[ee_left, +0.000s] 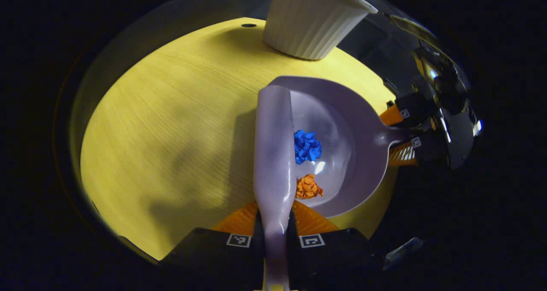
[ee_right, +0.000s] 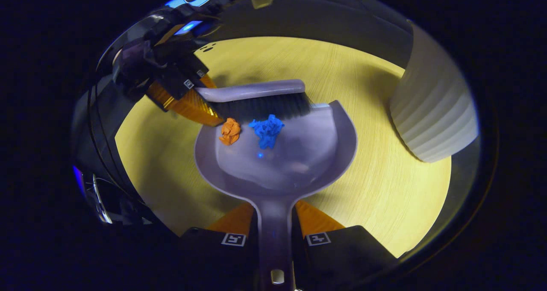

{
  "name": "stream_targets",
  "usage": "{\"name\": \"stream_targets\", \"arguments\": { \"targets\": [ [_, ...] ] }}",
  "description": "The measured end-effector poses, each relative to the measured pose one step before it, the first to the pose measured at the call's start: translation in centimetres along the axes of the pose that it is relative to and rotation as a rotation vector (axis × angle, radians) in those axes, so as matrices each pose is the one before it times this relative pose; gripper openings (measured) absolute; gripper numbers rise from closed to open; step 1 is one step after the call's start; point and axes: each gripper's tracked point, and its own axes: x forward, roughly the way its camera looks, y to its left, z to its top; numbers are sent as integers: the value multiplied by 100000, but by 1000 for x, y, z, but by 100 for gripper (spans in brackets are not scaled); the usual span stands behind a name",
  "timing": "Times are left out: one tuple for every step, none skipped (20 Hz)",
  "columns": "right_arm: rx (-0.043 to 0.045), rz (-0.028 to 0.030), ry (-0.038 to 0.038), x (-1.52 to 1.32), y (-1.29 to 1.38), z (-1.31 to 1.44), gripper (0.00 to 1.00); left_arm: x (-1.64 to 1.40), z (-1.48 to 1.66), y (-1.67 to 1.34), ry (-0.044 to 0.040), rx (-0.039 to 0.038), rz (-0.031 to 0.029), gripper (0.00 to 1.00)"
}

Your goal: Pick up the small broom and dustpan from the desktop, sweep the trash into the dustpan with the broom, and then empty the trash into the garbage bin.

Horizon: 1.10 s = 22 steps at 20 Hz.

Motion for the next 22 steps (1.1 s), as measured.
{"name": "stream_targets", "arguments": {
  "targets": [
    [794,283,-116,-143,161,-113,36,-151,239,-236,-3376,-4275,1381,27],
    [725,565,50,-88,112,72,36,-233,251,-76,-2856,-3942,1408,27],
    [751,409,-137,-27,27,214,41,-464,492,-18,-4464,-4661,1618,27],
    [491,247,-103,-81,-30,-68,36,-485,226,20,-3651,-3423,1325,24],
    [-132,-317,-170,-9,-150,-171,36,-931,252,80,-5433,-4288,1628,27],
    [-505,-966,-504,124,-184,77,36,-808,123,210,-4283,-2506,1233,27],
    [-418,-857,-449,49,118,-150,41,-946,49,370,-4170,-2042,1832,27],
    [-141,-932,-396,-193,14,199,36,-1103,-236,475,-3923,-1888,2274,27],
    [102,-965,-623,8,72,119,36,-932,-313,486,-3632,-1896,2081,29],
    [265,-926,-814,-148,99,152,36,-1013,-277,570,-3167,-2180,1799,27],
    [274,-620,-865,-125,77,-23,36,-1031,-648,532,-2865,-2264,1825,27],
    [299,-454,-754,-306,-70,31,36,-715,-1157,670,-2566,-2348,1576,27],
    [-217,-349,-606,-294,-28,37,36,-718,-954,673,-2313,-2189,1438,27],
    [-1502,-179,-368,-296,-171,109,36,-197,-1448,891,-2347,-1386,1654,24],
    [-2050,-641,-256,-212,-219,188,36,-135,-1202,776,-2758,-446,1402,24],
    [-1722,-971,-578,-212,-315,333,36,300,-1722,674,-1659,-807,1454,24],
    [-564,-598,-1039,-257,10,167,36,449,-2080,398,18,-1989,1007,27],
    [685,600,-967,-439,107,235,36,512,-2768,118,414,-2667,313,27],
    [1387,1126,-758,-96,-13,-44,36,717,-2309,325,341,-2798,-5,24],
    [1347,1073,-810,-436,-30,209,36,359,-1918,659,271,-2396,74,26],
    [967,886,-906,-322,-155,75,41,65,-1735,625,511,-1804,339,27],
    [709,145,-586,-299,-210,269,36,-808,-1114,78,453,-1353,143,26]
  ]
}}
